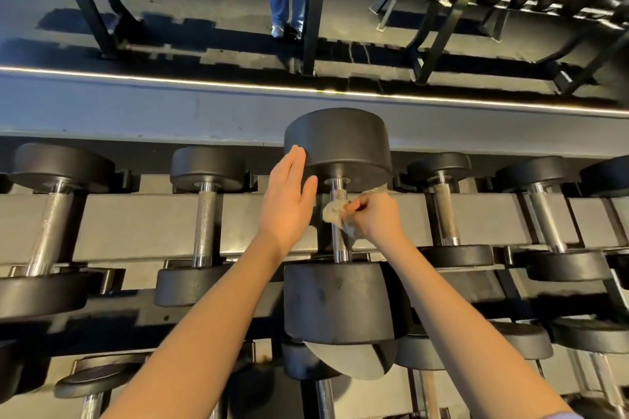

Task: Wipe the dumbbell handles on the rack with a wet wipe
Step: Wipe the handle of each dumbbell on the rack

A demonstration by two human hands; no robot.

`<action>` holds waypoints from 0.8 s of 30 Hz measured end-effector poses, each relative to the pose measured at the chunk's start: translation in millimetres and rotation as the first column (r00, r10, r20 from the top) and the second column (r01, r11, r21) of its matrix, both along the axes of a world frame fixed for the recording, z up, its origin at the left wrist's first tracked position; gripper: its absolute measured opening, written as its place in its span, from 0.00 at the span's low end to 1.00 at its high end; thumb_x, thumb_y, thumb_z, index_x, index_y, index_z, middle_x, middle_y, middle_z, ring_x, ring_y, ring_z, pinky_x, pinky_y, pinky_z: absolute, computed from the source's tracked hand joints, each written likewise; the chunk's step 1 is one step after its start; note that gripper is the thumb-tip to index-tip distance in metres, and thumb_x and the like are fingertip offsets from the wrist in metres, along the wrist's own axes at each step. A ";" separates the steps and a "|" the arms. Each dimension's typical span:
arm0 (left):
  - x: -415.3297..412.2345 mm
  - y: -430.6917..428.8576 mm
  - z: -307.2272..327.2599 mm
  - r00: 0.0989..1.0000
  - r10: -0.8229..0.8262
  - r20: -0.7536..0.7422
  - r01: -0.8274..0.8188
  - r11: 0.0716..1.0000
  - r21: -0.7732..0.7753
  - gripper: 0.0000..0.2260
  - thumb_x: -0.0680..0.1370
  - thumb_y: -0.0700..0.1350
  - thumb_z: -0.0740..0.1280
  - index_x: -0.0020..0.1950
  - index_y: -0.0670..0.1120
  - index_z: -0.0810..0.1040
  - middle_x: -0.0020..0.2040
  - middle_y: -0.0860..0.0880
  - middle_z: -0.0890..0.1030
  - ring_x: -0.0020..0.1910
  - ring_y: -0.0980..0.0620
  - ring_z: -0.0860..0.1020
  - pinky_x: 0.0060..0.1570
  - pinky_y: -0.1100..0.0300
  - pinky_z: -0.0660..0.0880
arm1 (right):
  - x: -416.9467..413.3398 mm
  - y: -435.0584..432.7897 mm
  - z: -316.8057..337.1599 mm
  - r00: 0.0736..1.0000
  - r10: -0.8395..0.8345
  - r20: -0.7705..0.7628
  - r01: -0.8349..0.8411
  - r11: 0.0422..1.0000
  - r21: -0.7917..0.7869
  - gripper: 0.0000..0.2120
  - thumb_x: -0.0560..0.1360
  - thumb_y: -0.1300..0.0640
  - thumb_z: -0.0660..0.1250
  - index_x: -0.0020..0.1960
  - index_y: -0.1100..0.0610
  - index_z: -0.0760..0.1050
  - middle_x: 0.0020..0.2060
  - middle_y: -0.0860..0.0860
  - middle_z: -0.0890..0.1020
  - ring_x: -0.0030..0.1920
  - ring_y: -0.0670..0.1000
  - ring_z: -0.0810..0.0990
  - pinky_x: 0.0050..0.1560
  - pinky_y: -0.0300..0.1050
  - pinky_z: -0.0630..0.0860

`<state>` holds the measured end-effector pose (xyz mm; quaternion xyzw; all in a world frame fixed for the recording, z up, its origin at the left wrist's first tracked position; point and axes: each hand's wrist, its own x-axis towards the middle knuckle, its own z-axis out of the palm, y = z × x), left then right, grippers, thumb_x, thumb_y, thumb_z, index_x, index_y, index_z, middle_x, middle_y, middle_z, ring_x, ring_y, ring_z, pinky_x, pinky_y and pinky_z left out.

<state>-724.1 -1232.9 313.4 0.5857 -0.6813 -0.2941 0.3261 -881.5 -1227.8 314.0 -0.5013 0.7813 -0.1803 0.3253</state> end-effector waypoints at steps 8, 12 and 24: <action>0.9 1.2 3.5 1.000 -0.008 -0.009 0.008 1.000 0.011 0.25 0.83 0.49 0.55 0.78 0.50 0.51 0.78 0.53 0.55 0.75 0.57 0.52 0.70 0.64 0.51 | 8.2 -5.7 8.8 0.978 -0.153 0.145 0.173 0.975 -0.140 0.06 0.71 0.61 0.72 0.44 0.56 0.75 0.38 0.50 0.78 0.41 0.49 0.77 0.40 0.33 0.73; 1.8 0.8 3.7 0.999 -0.009 -0.043 0.010 1.000 0.025 0.24 0.83 0.49 0.55 0.78 0.50 0.52 0.77 0.54 0.55 0.75 0.58 0.52 0.69 0.65 0.51 | 3.4 16.0 9.9 0.999 0.013 -0.045 -0.008 0.993 0.116 0.07 0.69 0.59 0.74 0.39 0.56 0.76 0.43 0.55 0.81 0.47 0.53 0.79 0.49 0.45 0.76; 1.5 -1.0 2.1 1.000 0.001 -0.010 -0.001 1.000 0.006 0.23 0.83 0.49 0.55 0.78 0.50 0.54 0.77 0.53 0.57 0.75 0.57 0.54 0.71 0.62 0.54 | 0.2 19.8 13.1 0.998 0.060 -0.014 -0.056 0.976 0.209 0.11 0.67 0.64 0.75 0.36 0.56 0.73 0.39 0.53 0.79 0.45 0.51 0.79 0.46 0.43 0.76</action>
